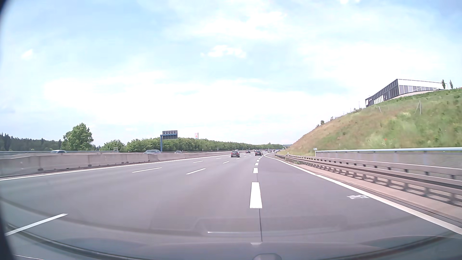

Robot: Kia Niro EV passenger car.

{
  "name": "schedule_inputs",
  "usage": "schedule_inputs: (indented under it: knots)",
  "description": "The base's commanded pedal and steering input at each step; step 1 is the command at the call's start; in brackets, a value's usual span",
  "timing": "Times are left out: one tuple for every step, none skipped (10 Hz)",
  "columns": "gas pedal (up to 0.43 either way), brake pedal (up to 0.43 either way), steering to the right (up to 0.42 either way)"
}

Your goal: Follow the waypoints while adhering to traffic rules and regulations

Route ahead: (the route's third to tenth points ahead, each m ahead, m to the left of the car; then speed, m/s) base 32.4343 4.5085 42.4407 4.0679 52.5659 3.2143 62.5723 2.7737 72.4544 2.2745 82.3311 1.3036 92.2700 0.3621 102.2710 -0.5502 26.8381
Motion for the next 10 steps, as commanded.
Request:
schedule_inputs:
  knots:
    - [0.449,0.0,0.005]
    - [0.449,0.0,0.005]
    - [0.441,0.0,0.005]
    - [0.441,0.0,0.005]
    - [0.441,0.0,0.005]
    - [0.441,0.0,0.005]
    - [0.441,0.0,0.007]
    - [0.429,0.0,0.01]
    - [0.429,0.0,0.011]
    - [0.429,0.0,0.011]
